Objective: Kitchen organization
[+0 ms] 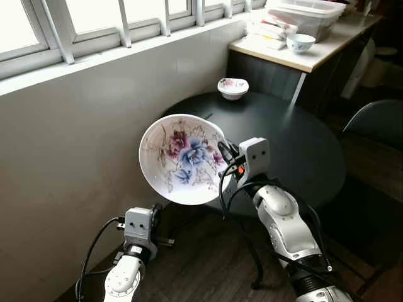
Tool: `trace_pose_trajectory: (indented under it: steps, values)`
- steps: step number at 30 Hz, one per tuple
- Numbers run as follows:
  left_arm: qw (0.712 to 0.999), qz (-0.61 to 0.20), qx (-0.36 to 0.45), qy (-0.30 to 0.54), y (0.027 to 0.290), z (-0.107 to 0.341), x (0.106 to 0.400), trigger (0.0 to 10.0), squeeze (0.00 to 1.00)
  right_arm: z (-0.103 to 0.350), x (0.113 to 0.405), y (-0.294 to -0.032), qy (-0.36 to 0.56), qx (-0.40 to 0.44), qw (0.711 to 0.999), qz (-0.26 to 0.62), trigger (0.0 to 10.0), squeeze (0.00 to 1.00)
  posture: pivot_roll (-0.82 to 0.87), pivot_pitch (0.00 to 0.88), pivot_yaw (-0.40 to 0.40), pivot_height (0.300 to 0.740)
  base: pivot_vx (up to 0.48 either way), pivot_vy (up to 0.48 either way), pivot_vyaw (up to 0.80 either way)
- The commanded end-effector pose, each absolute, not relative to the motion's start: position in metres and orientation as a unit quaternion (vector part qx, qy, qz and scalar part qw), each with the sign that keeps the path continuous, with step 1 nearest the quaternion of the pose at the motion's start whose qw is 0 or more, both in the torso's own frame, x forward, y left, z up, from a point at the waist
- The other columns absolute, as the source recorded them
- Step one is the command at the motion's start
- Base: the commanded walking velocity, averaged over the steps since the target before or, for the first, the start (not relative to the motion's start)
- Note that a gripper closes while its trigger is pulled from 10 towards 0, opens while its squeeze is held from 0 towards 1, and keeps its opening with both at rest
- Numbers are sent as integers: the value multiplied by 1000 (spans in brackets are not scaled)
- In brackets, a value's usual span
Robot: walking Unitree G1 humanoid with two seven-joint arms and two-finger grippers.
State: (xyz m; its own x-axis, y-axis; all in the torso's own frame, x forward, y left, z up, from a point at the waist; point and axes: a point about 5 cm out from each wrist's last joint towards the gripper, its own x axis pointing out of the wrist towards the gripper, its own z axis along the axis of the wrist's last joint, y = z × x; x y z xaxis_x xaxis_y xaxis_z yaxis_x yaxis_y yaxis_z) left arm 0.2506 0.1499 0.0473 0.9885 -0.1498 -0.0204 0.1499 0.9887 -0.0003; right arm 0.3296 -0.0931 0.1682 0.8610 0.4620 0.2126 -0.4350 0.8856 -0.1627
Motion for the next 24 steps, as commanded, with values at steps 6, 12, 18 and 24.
trace_pose_trajectory:
  steps: [6, 12, 18, 24]
  values:
    - [997, -72, 6, -1, 151, 50, 250, 10000, 0, 169, 325, -87, -139, -68, 957, 245, 0, 0, -67, 0, 13, 740, 0, 0, 800]
    - [998, -70, 5, -2, 151, 50, 250, 10000, 0, 166, 325, -86, -138, -73, 956, 247, 0, 0, -68, 0, 15, 740, 0, 0, 800]
    - [998, -69, 5, 8, 151, 47, 251, 10000, 0, 160, 323, -87, -129, -71, 958, 248, 0, 0, -69, 0, 16, 740, 0, 219, 800]
    - [997, -72, 4, -1, 151, 48, 251, 10000, 0, 156, 322, -85, -124, -72, 957, 253, 0, 0, -69, 0, 16, 740, 0, 235, 800]
